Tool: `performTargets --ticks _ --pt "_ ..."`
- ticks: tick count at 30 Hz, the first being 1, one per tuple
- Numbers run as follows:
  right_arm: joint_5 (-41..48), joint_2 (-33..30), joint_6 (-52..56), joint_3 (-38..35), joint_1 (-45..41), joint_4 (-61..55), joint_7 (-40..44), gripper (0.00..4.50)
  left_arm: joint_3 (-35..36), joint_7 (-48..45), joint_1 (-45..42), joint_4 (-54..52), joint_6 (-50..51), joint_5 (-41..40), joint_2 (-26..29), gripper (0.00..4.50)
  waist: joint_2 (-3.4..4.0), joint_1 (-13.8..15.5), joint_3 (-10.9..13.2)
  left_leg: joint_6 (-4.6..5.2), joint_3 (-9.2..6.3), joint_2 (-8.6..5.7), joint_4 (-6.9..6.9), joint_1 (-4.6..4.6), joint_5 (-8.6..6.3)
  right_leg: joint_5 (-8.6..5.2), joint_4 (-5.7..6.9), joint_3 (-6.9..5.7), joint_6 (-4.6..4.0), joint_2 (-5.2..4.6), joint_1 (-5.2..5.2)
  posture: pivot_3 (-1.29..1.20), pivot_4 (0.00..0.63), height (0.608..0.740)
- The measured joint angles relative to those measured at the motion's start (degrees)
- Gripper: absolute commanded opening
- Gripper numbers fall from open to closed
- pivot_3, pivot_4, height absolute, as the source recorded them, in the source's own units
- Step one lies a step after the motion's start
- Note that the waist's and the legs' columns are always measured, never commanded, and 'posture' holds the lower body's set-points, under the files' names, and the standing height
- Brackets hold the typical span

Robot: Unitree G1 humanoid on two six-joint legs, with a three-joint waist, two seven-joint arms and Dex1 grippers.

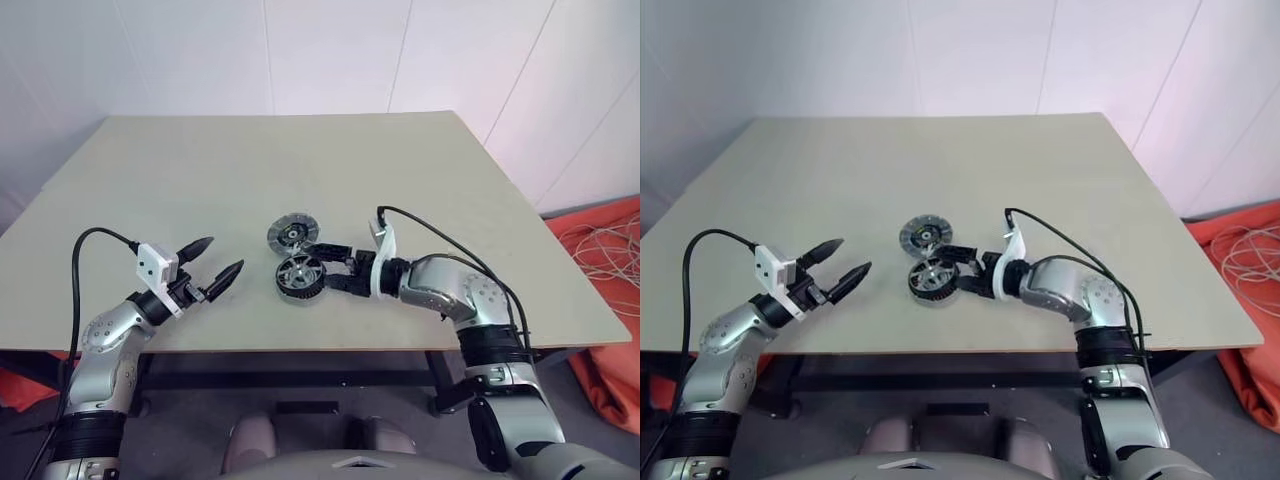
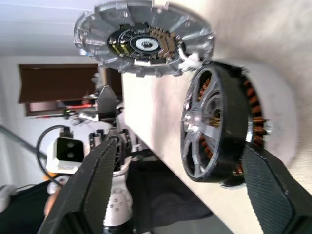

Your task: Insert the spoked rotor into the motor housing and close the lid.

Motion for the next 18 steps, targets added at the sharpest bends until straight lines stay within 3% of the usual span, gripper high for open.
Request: performTargets --ticks 7,11,15,18 --pt "0.62 -2.37 1.45 -0.04 -0.68 -5.44 -0.89 4.44 -0.09 -0.11 -0.68 0.06 -0.02 0.01 -0.07 4.5 -0.03 -0.02 -0.02 0.01 0.01 -0.01 -0.02 -0.06 -0.01 0.0 0.01 0.01 0.01 0.01 0.0 0.0 0.0 0.74" --pt "0.51 -8.37 2.96 1.33 -0.78 -7.36 -0.17 4.44 -0.18 -0.17 -0.7 0.18 -0.02 0.02 -0.24 4.5 -0.04 0.15 -0.02 0.01 0.0 -0.02 -0.01 -0.05 -0.01 0.01 0.01 0.01 0.02 0.0 0.0 0.0 0.0 0.74" --pt "-15.68 -17.27 4.45 4.27 -1.21 -12.78 11.88 4.44 -0.21 -0.16 -0.71 0.47 -0.02 0.02 -0.39 4.5 -0.08 0.23 -0.03 0.01 0.0 -0.06 0.02 -0.23 0.0 -0.01 -0.01 0.01 0.12 0.01 0.0 0.0 0.0 0.74" --pt "-34.8 -23.92 -0.95 11.57 -1.3 -17.87 26.16 4.44 -0.27 -0.17 -0.75 0.5 -0.02 0.03 -0.59 4.5 -0.1 0.2 -0.02 0.02 0.0 -0.06 0.1 -0.31 -0.01 -0.05 -0.06 0.0 0.21 0.01 -0.02 0.0 0.0 0.74"
